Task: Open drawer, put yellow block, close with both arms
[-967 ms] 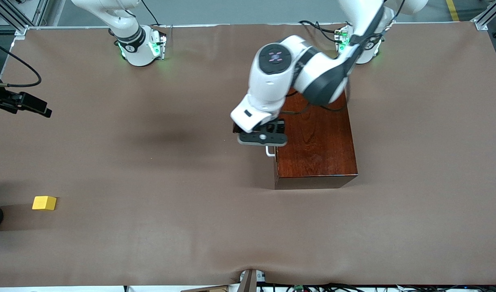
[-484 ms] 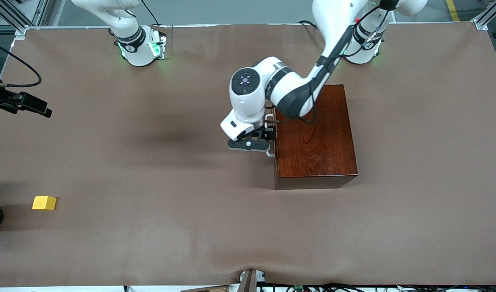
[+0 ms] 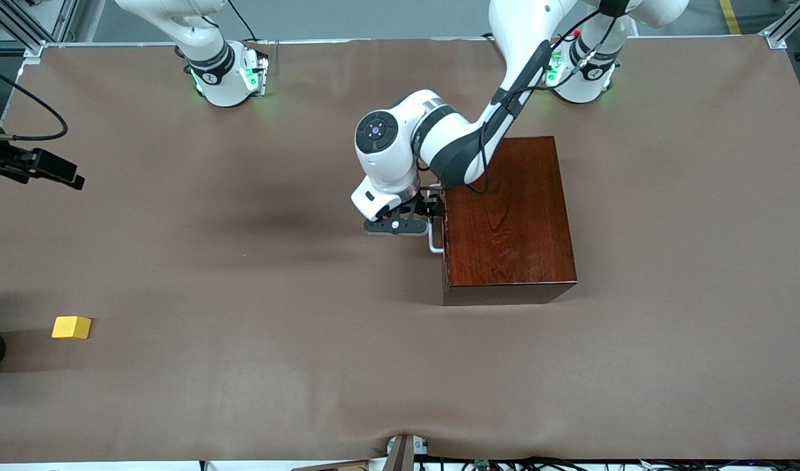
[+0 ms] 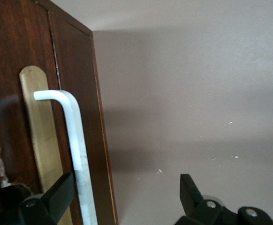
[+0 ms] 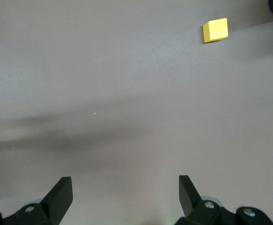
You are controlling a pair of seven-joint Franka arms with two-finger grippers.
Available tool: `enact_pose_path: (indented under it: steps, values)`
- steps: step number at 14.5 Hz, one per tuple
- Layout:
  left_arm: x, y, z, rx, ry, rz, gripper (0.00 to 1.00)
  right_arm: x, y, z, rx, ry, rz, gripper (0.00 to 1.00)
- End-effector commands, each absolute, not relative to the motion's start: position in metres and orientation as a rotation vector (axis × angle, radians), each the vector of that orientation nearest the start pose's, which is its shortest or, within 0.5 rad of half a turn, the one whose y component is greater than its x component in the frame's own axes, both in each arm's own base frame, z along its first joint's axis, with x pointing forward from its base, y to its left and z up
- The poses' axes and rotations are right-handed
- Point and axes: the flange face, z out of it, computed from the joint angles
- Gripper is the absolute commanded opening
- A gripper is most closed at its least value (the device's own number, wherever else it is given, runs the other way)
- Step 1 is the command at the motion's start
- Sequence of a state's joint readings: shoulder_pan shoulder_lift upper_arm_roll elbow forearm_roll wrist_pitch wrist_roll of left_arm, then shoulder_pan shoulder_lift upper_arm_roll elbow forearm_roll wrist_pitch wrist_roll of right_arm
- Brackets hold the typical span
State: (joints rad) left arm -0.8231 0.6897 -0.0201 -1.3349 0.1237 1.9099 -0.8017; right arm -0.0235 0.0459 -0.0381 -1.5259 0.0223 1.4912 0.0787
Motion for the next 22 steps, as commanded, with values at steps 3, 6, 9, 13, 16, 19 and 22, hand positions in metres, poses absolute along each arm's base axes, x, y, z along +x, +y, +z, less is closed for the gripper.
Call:
enact_pose_path:
  steps: [3, 6, 9, 13, 16, 19, 22]
  values:
    - [0.489, -0.531, 0.307, -2.961, -0.028, 0.023, 1.0, 0.559, -0.031, 0.615, -3.099, 0.231, 0.117, 1.0]
    - [0.488, -0.532, 0.304, -2.975, -0.075, 0.061, 1.0, 0.56, -0.031, 0.615, -3.099, 0.231, 0.117, 1.0]
    - [0.486, -0.533, 0.299, -2.981, -0.112, 0.088, 1.0, 0.56, -0.031, 0.615, -3.099, 0.231, 0.12, 1.0]
    - [0.485, -0.535, 0.289, -2.974, -0.127, 0.094, 1.0, 0.56, -0.031, 0.615, -3.099, 0.231, 0.12, 1.0]
    - [0.484, -0.539, 0.293, -2.991, -0.12, 0.08, 1.0, 0.56, -0.031, 0.615, -3.099, 0.231, 0.117, 1.0]
    - [0.486, -0.55, 0.298, -3.059, -0.113, 0.01, 1.0, 0.56, -0.031, 0.615, -3.099, 0.231, 0.117, 1.0]
    - [0.477, -0.567, 0.293, -3.106, -0.146, -0.029, 1.0, 0.56, -0.031, 0.615, -3.099, 0.231, 0.117, 1.0]
